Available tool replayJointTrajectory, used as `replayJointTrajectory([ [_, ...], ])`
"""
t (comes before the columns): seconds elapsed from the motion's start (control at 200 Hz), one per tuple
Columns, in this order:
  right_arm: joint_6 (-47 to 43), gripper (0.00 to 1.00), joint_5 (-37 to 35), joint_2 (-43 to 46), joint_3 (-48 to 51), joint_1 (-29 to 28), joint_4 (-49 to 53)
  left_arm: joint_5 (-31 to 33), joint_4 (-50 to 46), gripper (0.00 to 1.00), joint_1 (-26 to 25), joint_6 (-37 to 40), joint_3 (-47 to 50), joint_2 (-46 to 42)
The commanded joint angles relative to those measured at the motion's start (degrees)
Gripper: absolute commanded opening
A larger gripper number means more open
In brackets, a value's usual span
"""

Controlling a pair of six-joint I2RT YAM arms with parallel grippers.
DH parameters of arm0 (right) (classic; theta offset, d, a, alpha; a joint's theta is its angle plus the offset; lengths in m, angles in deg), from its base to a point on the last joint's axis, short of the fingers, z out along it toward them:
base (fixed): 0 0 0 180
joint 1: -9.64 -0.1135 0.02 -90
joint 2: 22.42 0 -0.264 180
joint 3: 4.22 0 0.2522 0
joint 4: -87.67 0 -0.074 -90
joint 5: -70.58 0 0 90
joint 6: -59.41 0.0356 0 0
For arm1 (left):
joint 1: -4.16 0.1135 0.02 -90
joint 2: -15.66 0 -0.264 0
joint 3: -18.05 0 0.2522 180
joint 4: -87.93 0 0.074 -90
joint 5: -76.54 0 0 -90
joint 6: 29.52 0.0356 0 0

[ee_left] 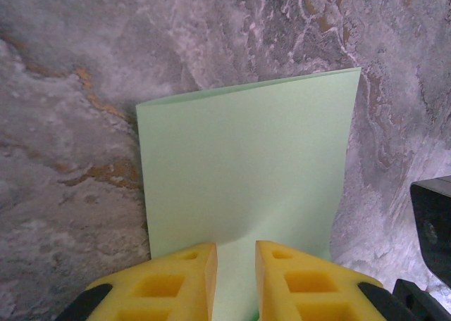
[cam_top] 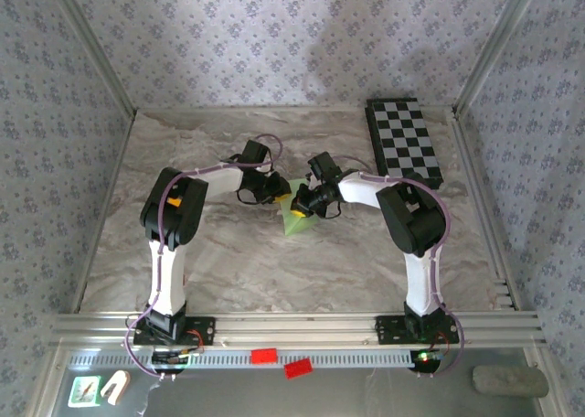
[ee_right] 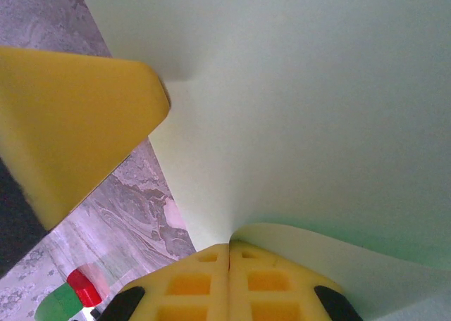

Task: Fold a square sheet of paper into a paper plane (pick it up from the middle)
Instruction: Fold the triangle a second time at the center of the table.

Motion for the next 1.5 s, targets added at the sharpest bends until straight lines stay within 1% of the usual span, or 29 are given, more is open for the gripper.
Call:
replayJointTrajectory([
  [0.0, -0.7, 0.01, 0.3, -1.3, -0.1, 0.2, 1.7, 0.4, -3.0, 0.24, -1.0, -0.1, 1.5, 2.5],
  [0.655, -1.4, 0.01, 0.0, -2.4, -0.8, -0.1, 2.8, 0.4, -2.8, 0.24, -1.1, -0.1, 1.5, 2.3],
  [1.049, -3.3, 0.09, 0.0, -3.0, -1.5, 0.0, 4.9, 0.7, -4.1, 0.24, -1.0, 0.5, -0.4, 2.4],
  [1.494, -5.1, 0.12, 1.7, -3.3, -2.0, 0.1, 5.3, 1.0, -5.4, 0.23, -0.9, 1.1, -2.8, 3.0],
])
